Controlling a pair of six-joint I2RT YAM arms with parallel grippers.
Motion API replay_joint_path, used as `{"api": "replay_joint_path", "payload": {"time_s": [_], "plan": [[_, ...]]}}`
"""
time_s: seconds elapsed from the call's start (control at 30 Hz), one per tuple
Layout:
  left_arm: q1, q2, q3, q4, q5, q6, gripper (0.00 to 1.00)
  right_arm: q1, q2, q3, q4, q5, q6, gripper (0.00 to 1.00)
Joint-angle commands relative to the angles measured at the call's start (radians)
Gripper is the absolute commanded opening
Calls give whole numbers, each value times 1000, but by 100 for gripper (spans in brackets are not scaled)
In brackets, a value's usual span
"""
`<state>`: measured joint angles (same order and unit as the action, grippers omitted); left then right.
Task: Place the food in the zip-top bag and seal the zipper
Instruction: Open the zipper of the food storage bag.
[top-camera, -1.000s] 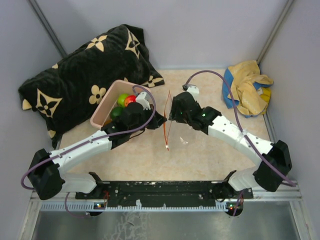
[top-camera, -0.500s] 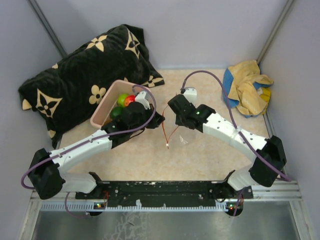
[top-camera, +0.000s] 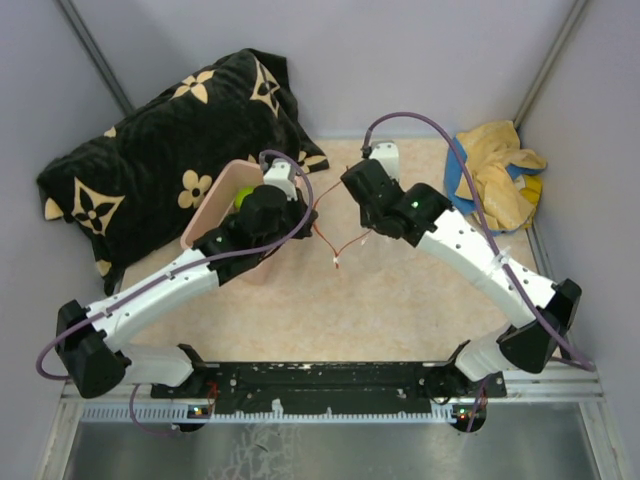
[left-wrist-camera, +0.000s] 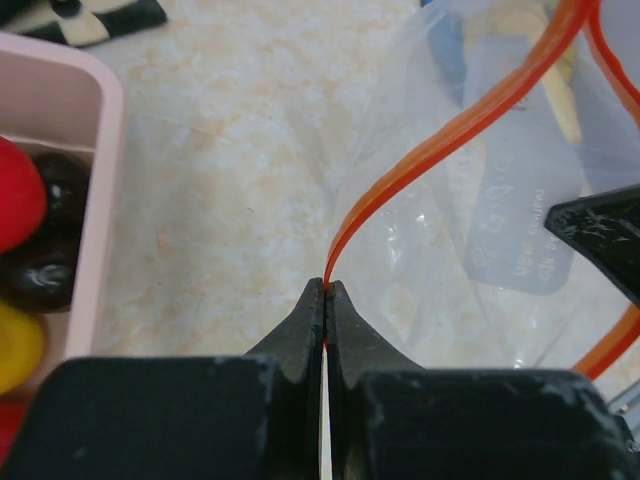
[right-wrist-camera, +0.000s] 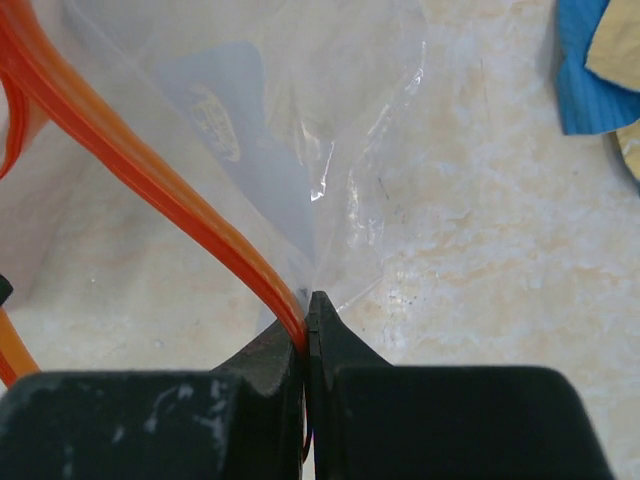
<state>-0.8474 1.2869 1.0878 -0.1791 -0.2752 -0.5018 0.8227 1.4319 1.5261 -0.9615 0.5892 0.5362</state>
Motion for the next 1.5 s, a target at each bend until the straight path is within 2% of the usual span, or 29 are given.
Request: {"api": "replay_joint_path", "payload": {"time_s": [0.0,0.23,0.4,0.5,0.6,0.77,0.83,0.93,1.03,1.47], "plan": [[-5,16,81,-103,-116,103,0,2,15,108,-92,90,-66,0],[-4,22,115,-168,-199,171,0,-18,50,147,-191,130,-95,0],[-4,37,114,-207,-251,195,0,-28,-3,111,-126,70,-126,0],[-4,32,96,-187,-165,169,0,-28,-69,42,-3,-32,-152,0],[-5,14,54,-103,-5,128,0,-28,-102,-26,88,-79,-146,0],[-4,-13,7,-17,135,71,0,-28,-85,-81,134,-102,-128,0],[-3,-24,-5,1,147,62,7,-28,-78,-97,137,-83,-118,0],[-2,-37,-16,14,148,57,12,-28,-70,-121,146,-63,-119,0],[4,-48,-22,29,180,46,30,-28,-51,-118,132,-52,-120,0],[61,-104,-37,54,299,16,75,-25,6,-42,73,-36,-110,0]]}}
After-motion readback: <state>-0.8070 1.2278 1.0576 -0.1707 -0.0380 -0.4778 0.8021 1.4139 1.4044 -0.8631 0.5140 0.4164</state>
